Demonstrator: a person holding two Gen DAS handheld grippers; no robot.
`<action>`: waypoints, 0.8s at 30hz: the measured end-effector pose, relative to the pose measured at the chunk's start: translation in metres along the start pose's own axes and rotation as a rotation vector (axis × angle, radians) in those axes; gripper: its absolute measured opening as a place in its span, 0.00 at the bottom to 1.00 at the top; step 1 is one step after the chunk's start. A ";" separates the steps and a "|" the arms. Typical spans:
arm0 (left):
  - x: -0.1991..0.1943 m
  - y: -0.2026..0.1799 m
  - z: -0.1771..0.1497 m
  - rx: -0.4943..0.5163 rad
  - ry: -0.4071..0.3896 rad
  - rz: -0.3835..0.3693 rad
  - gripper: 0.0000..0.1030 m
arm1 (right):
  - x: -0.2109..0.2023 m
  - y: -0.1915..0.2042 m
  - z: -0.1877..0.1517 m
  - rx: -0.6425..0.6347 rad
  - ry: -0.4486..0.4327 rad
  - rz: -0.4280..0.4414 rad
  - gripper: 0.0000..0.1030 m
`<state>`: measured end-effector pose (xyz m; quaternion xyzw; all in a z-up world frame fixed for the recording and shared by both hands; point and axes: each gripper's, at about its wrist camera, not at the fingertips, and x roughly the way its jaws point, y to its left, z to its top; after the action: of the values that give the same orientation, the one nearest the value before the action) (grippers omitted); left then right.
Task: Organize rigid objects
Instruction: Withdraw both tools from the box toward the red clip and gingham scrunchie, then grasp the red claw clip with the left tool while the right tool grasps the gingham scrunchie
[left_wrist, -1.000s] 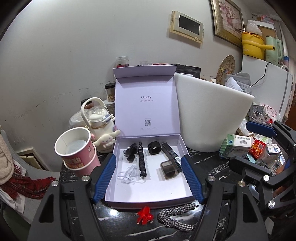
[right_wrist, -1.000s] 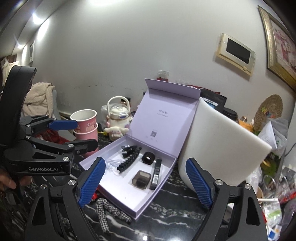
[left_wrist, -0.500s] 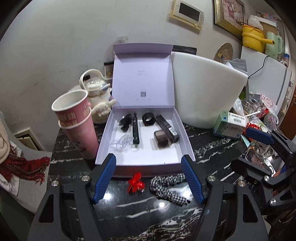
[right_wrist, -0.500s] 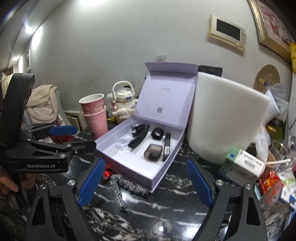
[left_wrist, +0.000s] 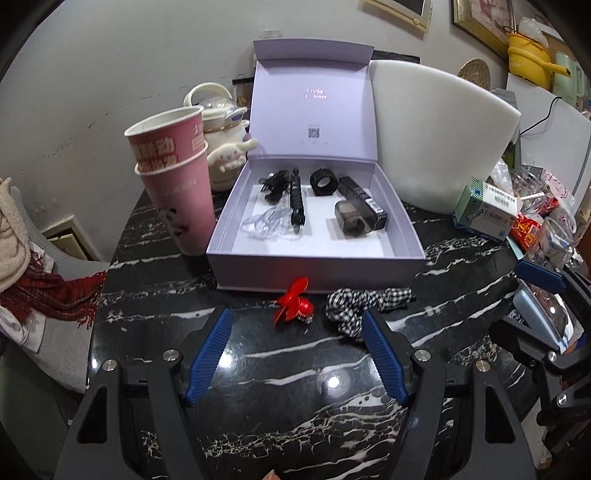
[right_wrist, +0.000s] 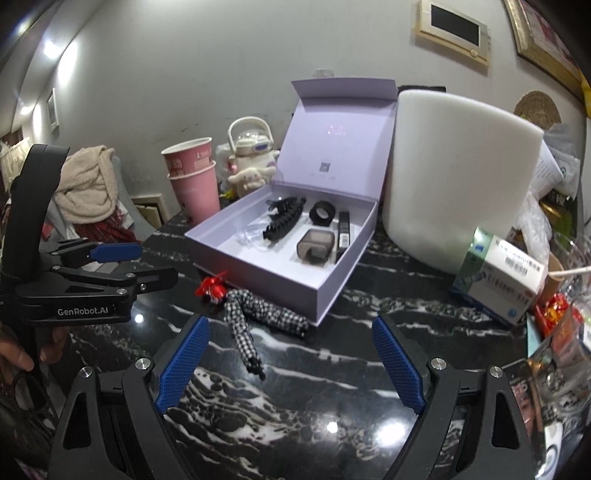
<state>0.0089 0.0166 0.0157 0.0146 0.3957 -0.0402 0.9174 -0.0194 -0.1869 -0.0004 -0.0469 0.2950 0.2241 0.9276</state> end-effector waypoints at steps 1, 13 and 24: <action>0.002 0.001 -0.003 -0.003 0.007 0.005 0.70 | 0.002 0.000 -0.003 0.006 0.008 0.003 0.88; 0.030 0.016 -0.031 -0.034 0.081 0.002 0.70 | 0.033 0.007 -0.027 0.008 0.088 0.036 0.88; 0.055 0.027 -0.031 -0.060 0.133 -0.038 0.70 | 0.075 0.014 -0.024 -0.047 0.172 0.050 0.91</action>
<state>0.0262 0.0418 -0.0452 -0.0177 0.4570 -0.0449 0.8882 0.0162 -0.1507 -0.0623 -0.0806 0.3693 0.2492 0.8916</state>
